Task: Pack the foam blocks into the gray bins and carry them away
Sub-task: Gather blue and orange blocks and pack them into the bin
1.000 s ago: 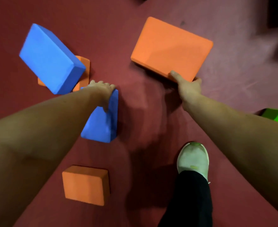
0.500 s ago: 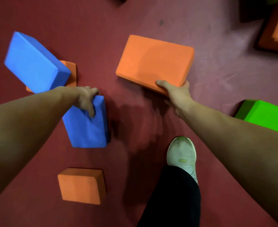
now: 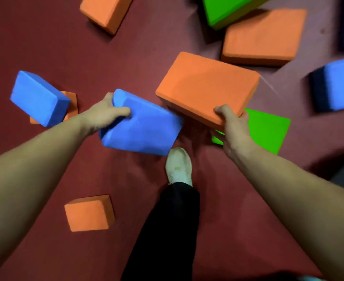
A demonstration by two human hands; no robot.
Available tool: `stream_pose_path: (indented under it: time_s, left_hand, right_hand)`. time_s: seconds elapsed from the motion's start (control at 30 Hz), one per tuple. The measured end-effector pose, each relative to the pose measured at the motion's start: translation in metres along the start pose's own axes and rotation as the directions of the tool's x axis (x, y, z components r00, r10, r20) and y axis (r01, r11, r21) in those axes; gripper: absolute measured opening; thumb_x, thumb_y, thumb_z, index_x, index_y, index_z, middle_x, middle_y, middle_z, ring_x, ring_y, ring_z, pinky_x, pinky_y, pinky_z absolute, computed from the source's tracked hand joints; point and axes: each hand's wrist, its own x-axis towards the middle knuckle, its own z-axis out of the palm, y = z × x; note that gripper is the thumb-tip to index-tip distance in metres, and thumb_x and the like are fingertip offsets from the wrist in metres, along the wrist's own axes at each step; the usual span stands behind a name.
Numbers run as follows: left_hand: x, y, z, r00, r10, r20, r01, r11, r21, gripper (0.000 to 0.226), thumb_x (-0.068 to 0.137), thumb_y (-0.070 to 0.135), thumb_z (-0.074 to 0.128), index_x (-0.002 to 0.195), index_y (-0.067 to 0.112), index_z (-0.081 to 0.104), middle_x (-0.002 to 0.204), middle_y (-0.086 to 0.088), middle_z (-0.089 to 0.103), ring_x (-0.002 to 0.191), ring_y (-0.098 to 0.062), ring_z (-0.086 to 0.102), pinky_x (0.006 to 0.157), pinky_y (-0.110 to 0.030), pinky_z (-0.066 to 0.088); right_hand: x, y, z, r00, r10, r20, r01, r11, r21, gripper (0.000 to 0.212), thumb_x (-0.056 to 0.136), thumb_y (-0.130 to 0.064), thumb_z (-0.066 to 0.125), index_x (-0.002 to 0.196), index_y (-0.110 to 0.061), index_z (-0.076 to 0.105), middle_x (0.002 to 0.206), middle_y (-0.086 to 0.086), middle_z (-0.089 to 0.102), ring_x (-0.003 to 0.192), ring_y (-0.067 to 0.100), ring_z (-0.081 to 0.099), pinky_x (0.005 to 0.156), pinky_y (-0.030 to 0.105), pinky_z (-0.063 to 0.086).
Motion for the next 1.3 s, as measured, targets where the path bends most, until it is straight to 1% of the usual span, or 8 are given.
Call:
stream_pose_path:
  time_s: [0.13, 0.2, 0.33, 0.63, 0.83, 1.0, 1.17, 1.3]
  left_hand:
    - [-0.073, 0.091, 0.048, 0.993, 0.108, 0.055, -0.089, 0.959, -0.269, 0.054, 0.053, 0.028, 0.067, 0.105, 0.019, 0.059, 0.092, 0.003, 0.066, 0.083, -0.014, 0.062, 0.073, -0.029, 0.049]
    - [-0.105, 0.134, 0.075, 0.989, 0.138, 0.048, -0.121, 0.956, -0.268, 0.068, 0.051, 0.032, 0.071, 0.116, 0.015, 0.057, 0.103, -0.001, 0.068, 0.092, -0.019, 0.065, 0.079, -0.033, 0.051]
    - [-0.169, 0.222, 0.143, 0.957, 0.289, 0.005, -0.285, 0.946, -0.155, 0.068, 0.056, 0.053, 0.078, 0.115, 0.027, 0.057, 0.113, 0.002, 0.069, 0.102, -0.019, 0.067, 0.094, -0.046, 0.052]
    - [-0.349, 0.404, 0.333, 0.792, 0.609, -0.041, -0.596, 0.786, 0.166, 0.071, 0.069, 0.076, 0.068, 0.120, 0.028, 0.057, 0.111, 0.009, 0.065, 0.097, -0.015, 0.063, 0.081, -0.037, 0.048]
    - [-0.451, 0.485, 0.471, 0.783, 0.622, 0.003, -0.615, 0.774, 0.152, 0.088, 0.073, 0.073, 0.067, 0.141, 0.021, 0.044, 0.134, 0.002, 0.058, 0.119, -0.021, 0.056, 0.090, -0.032, 0.041]
    - [-0.485, 0.526, 0.546, 0.786, 0.618, -0.024, -0.610, 0.781, 0.132, 0.094, 0.076, 0.069, 0.067, 0.148, 0.018, 0.034, 0.147, -0.003, 0.048, 0.131, -0.024, 0.048, 0.101, -0.033, 0.037]
    - [-0.480, 0.543, 0.591, 0.779, 0.624, -0.062, -0.617, 0.780, 0.104, 0.093, 0.079, 0.055, 0.074, 0.149, 0.011, 0.031, 0.142, -0.007, 0.051, 0.128, -0.022, 0.049, 0.076, -0.010, 0.025]
    - [-0.459, 0.538, 0.608, 0.773, 0.631, -0.065, -0.620, 0.773, 0.131, 0.092, 0.079, 0.051, 0.076, 0.146, 0.008, 0.031, 0.139, -0.009, 0.053, 0.127, -0.024, 0.050, 0.079, -0.013, 0.028]
  right_hand:
    - [-0.032, -0.040, -0.114, 0.992, -0.080, -0.100, 0.085, 0.995, 0.050, 0.088, 0.045, -0.048, 0.074, 0.124, -0.020, 0.046, 0.116, -0.002, 0.065, 0.103, 0.020, 0.066, 0.079, 0.047, 0.059]
    - [-0.048, -0.058, -0.176, 0.979, -0.113, -0.171, 0.129, 0.988, 0.087, 0.086, 0.047, -0.048, 0.075, 0.124, -0.022, 0.047, 0.112, -0.004, 0.066, 0.102, 0.019, 0.066, 0.086, 0.049, 0.059]
    - [-0.081, -0.083, -0.300, 0.939, -0.160, -0.305, 0.215, 0.964, 0.158, 0.089, 0.051, -0.052, 0.075, 0.128, -0.021, 0.047, 0.112, -0.002, 0.068, 0.100, 0.020, 0.068, 0.088, 0.045, 0.057]
    - [-0.159, -0.073, -0.575, 0.833, -0.217, -0.508, 0.386, 0.887, 0.253, 0.089, 0.064, -0.065, 0.070, 0.136, -0.021, 0.042, 0.124, -0.004, 0.064, 0.113, 0.013, 0.064, 0.100, 0.053, 0.050]
    - [-0.204, -0.056, -0.721, 0.778, -0.207, -0.593, 0.375, 0.911, 0.173, 0.096, 0.067, -0.056, 0.076, 0.144, -0.020, 0.032, 0.128, -0.007, 0.061, 0.109, 0.003, 0.062, 0.095, 0.025, 0.048]
    - [-0.215, -0.050, -0.795, 0.729, -0.154, -0.667, 0.260, 0.964, 0.061, 0.078, 0.079, -0.031, 0.078, 0.139, -0.014, 0.032, 0.118, -0.002, 0.055, 0.104, 0.017, 0.056, 0.083, 0.024, 0.038]
    - [-0.203, -0.035, -0.825, 0.724, -0.193, -0.662, 0.202, 0.977, -0.063, 0.078, 0.074, -0.030, 0.081, 0.134, -0.014, 0.035, 0.117, -0.001, 0.055, 0.103, 0.016, 0.056, 0.084, 0.024, 0.039]
    - [-0.191, -0.030, -0.816, 0.748, -0.245, -0.616, 0.177, 0.969, -0.170, 0.079, 0.072, -0.036, 0.082, 0.132, -0.017, 0.034, 0.105, -0.012, 0.054, 0.096, 0.013, 0.054, 0.081, 0.024, 0.038]
